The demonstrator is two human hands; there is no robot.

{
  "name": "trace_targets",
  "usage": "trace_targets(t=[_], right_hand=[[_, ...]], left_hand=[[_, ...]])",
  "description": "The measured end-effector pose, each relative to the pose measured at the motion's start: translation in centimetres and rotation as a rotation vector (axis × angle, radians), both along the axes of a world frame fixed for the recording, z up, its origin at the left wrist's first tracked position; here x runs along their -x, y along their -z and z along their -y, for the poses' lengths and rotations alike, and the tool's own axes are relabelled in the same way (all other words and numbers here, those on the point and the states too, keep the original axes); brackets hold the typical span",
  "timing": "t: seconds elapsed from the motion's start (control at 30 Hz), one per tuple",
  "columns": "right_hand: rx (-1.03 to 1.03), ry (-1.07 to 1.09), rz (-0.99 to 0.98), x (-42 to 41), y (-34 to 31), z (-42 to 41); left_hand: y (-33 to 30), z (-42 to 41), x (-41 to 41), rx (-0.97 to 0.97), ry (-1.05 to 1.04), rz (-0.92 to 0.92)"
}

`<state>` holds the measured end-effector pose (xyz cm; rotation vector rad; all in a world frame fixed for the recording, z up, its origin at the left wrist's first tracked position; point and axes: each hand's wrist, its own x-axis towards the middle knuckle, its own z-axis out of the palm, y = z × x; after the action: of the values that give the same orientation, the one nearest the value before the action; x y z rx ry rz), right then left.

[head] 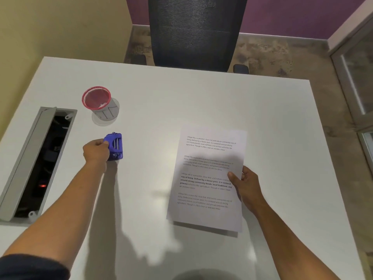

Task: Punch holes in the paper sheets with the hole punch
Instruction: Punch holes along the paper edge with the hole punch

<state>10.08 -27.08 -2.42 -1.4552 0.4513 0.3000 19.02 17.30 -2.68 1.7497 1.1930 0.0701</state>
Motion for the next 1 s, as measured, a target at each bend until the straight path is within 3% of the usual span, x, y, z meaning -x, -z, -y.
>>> trace_targets(t=[0.53, 1.0], right_hand=[[0.032, -0.012, -0.004, 4.4, -0.8, 1.6], [0.137, -0.014, -0.069, 6.3, 0.4, 3.7]], left_hand=[[-1.5, 11.6, 8.1, 0.357, 0.315, 0.072], [-0.5, 17.6, 12.4, 0.350, 0.427, -0.007]])
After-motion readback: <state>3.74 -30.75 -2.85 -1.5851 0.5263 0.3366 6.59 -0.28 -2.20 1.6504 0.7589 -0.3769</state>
